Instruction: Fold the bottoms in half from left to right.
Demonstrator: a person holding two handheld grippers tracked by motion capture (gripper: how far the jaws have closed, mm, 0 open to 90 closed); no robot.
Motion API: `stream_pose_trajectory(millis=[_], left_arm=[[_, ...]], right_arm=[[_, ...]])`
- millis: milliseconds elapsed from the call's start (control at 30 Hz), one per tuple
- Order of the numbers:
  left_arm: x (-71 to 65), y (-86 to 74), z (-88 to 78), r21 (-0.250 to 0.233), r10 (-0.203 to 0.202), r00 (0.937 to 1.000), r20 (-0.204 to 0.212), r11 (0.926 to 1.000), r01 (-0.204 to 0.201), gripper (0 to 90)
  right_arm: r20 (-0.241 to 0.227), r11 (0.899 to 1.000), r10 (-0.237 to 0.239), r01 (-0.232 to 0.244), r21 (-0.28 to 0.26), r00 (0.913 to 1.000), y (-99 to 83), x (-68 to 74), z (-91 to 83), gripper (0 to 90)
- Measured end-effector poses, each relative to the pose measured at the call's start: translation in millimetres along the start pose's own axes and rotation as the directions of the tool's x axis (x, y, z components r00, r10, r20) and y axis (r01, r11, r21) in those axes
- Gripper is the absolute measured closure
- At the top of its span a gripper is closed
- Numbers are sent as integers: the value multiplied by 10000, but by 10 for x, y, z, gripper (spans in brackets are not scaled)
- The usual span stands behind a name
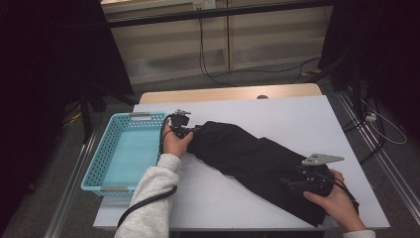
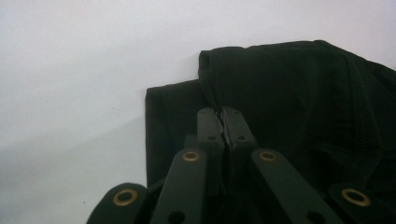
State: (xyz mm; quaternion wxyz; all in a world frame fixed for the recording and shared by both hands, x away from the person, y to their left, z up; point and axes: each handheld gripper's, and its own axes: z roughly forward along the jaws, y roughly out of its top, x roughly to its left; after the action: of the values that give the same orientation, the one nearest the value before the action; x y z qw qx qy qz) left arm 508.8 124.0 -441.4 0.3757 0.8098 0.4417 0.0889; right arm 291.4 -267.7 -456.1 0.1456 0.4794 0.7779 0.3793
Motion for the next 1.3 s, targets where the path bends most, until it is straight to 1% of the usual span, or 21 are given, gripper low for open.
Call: stream_pose_trajectory(millis=[100,133,267,367,400,433,467,500,600,633,733,767,800,867,933,1000,1033,1100,1167,1233,1300], left_arm=[[-8,14,-2,64,-41,10000,-44,10000,42,875],[-15,18,-9,76,-101,9998,-167,9999,102,876],[-10,25,-39,32,-94,9998,-202,10000,95,877],[-2,12,-69,42,-150,9995,-263,9999,151,877],[-2,12,-69,42,-150,9995,-263,9999,151,878],[0,11,-74,14,-163,9994,-291,9999,163,878],[2,11,-79,25,-138,9994,-308,9999,139,877],[4,13,-82,41,-149,9994,-303,9999,151,877],[14,26,-103,78,-190,9987,-464,9998,193,878],[22,33,-113,75,-247,9989,-387,9997,250,878],[38,43,-126,131,-336,9987,-392,9993,341,877],[45,45,-124,191,-261,9989,-383,9995,269,868],[51,44,-122,180,-258,9989,-394,9995,265,868],[62,46,-116,137,-298,9989,-368,9994,303,836],[59,45,-106,166,-281,9988,-400,9994,288,811],[59,50,-106,138,-266,9987,-423,9995,273,780],[61,54,-101,61,-306,9986,-435,9995,309,736],[59,67,-88,5,-262,9982,-548,9997,263,561],[42,77,-64,175,-122,9987,-485,9998,130,513],[37,86,-33,89,-87,9981,-602,9999,93,429],[40,86,2,180,-45,9978,-661,9998,57,361]], right_arm=[[-66,9999,-137,137,4,9999,3,23,5,238],[-85,9998,-180,181,19,9998,4,28,10,247],[-74,9986,-461,463,268,9989,-35,60,47,307],[-191,9953,-929,934,238,9955,-58,84,19,495],[-191,9953,-929,934,238,9955,-58,84,19,495],[-200,9945,-1024,1028,202,9945,-72,93,15,534],[-98,9939,-1086,1087,206,9940,-80,101,4,658],[-144,9924,-1201,1204,257,9927,-86,107,-9,750],[-575,9901,-1339,1361,345,9893,-108,118,-38,861],[-640,9878,-1464,1493,438,9872,-112,127,-55,870],[-754,9847,-1595,1641,590,9843,-124,130,-89,868],[-777,9852,-1563,1610,587,9847,-124,115,-98,771],[-777,9852,-1563,1610,587,9847,-124,115,-98,771],[-655,9892,-1340,1375,509,9888,-113,111,-94,563],[-473,9906,-1309,1326,342,9903,-91,90,-110,518],[-192,9946,-1031,1033,116,9945,-63,48,-141,435],[-87,9956,-940,940,7,9955,-52,25,-159,426],[-13,9971,-725,724,-232,9974,-42,-6,-185,378],[49,9975,-628,629,-315,9980,-39,-20,-194,368],[49,9974,-624,625,-349,9980,-36,-14,-190,350],[19,9972,-670,670,-331,9978,-30,-5,-178,346]])
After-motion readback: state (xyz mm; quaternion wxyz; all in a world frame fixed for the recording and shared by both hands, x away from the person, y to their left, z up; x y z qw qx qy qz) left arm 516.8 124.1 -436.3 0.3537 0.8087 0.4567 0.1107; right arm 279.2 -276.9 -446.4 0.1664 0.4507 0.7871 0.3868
